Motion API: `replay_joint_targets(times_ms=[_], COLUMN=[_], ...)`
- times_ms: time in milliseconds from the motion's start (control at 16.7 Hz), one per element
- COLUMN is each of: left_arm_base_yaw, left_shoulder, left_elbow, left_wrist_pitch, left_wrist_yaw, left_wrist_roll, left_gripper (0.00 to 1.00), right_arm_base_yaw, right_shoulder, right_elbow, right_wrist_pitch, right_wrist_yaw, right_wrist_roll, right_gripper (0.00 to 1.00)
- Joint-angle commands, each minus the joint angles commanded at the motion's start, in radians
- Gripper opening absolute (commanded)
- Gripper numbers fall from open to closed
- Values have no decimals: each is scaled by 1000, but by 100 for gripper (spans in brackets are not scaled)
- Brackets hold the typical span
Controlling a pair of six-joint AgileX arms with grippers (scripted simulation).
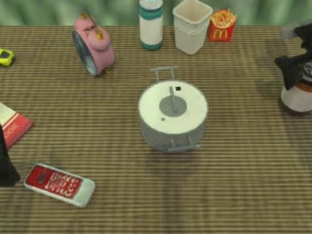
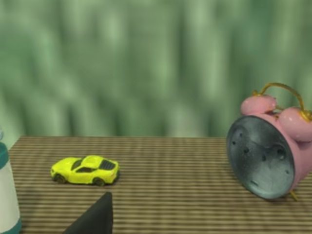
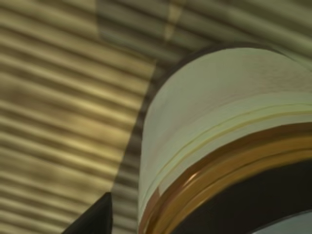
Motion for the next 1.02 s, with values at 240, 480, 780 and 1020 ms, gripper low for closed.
replay_joint_targets(times_ms=[240, 480, 780, 1020], left_arm_base_yaw=[0, 0, 0, 0], left_shoulder=[0, 0, 0, 0], left_elbow=[0, 0, 0, 0], left_wrist_pitch=[0, 0, 0, 0], left_wrist_yaw=[0, 0, 0, 0], left_wrist_roll=[0, 0, 0, 0], left_gripper=[100, 100, 100, 100], right_arm_base_yaw=[1, 1, 1, 1], right_shoulder=[2, 2, 2, 2], right_elbow=[-50, -50, -50, -50], right_wrist_pitch=[50, 50, 50, 50], right_wrist_yaw=[0, 0, 0, 0], right_wrist_roll=[1, 1, 1, 1], right_gripper=[100, 85, 47, 17])
